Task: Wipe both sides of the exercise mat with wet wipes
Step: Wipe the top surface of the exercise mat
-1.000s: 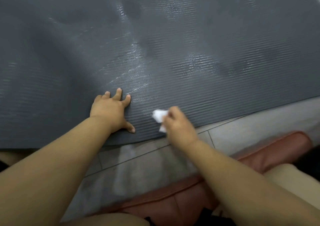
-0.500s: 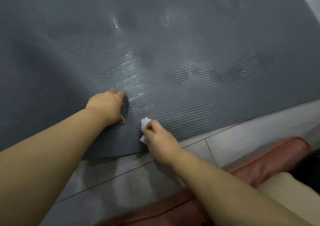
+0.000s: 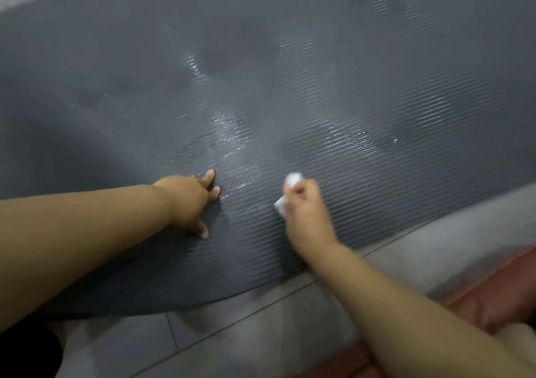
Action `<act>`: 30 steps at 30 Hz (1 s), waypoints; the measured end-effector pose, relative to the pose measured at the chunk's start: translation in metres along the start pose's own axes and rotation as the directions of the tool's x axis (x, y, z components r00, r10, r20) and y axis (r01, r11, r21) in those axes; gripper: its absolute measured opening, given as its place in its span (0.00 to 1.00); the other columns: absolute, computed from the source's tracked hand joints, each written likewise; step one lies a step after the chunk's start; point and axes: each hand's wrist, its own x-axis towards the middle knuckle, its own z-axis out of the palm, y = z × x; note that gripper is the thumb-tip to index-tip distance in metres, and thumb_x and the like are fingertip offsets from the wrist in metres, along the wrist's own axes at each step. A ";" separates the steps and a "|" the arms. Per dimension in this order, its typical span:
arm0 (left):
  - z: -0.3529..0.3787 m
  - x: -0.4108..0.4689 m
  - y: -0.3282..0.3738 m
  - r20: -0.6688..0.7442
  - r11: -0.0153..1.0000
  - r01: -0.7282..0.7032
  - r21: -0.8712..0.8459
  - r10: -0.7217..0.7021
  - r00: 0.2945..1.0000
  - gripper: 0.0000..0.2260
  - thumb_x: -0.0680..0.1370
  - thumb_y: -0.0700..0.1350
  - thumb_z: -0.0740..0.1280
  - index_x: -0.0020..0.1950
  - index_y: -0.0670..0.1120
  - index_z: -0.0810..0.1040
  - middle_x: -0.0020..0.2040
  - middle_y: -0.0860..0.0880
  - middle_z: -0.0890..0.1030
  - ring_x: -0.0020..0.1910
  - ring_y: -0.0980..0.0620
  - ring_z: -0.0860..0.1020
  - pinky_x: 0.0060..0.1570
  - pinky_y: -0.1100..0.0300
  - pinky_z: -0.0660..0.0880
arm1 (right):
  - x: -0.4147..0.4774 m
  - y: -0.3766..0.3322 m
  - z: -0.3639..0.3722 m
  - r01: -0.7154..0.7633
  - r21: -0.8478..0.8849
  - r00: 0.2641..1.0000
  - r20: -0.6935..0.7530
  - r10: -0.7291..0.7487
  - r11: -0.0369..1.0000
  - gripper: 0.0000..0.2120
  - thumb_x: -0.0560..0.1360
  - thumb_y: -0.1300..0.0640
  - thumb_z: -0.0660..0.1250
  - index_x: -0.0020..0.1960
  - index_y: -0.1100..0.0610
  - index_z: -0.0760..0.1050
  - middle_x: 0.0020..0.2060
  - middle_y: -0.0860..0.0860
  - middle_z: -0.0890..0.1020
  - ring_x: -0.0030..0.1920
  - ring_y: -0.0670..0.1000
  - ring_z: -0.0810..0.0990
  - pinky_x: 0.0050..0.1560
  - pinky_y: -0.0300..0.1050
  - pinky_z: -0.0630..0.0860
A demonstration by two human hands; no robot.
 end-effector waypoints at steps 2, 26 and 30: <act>-0.003 -0.002 -0.012 0.031 0.999 -0.041 -0.004 0.041 0.999 0.42 0.73 0.63 0.66 0.77 0.54 0.44 0.77 0.51 0.36 0.75 0.50 0.57 0.70 0.53 0.62 | -0.011 -0.025 0.016 0.305 0.047 0.918 0.251 -0.307 0.951 0.07 0.80 0.49 0.57 0.46 0.49 0.70 0.43 0.46 0.77 0.43 0.42 0.75 0.48 0.38 0.70; 0.016 0.026 -0.068 -0.420 0.991 -0.116 -0.061 0.080 0.904 0.29 0.76 0.57 0.63 0.75 0.52 0.58 0.76 0.54 0.49 0.73 0.51 0.58 0.68 0.56 0.64 | 0.088 0.034 -0.002 0.257 -0.145 0.958 -0.093 -0.271 0.956 0.04 0.77 0.53 0.64 0.47 0.49 0.77 0.44 0.52 0.76 0.43 0.44 0.74 0.53 0.43 0.70; 0.012 0.026 -0.066 -0.442 0.984 -0.118 -0.133 0.048 0.896 0.30 0.73 0.57 0.68 0.72 0.53 0.62 0.76 0.54 0.52 0.71 0.49 0.62 0.65 0.54 0.67 | 0.121 0.047 -0.018 -0.324 -0.211 0.899 -0.371 0.231 0.922 0.08 0.77 0.63 0.61 0.42 0.52 0.70 0.43 0.49 0.73 0.40 0.43 0.71 0.44 0.34 0.69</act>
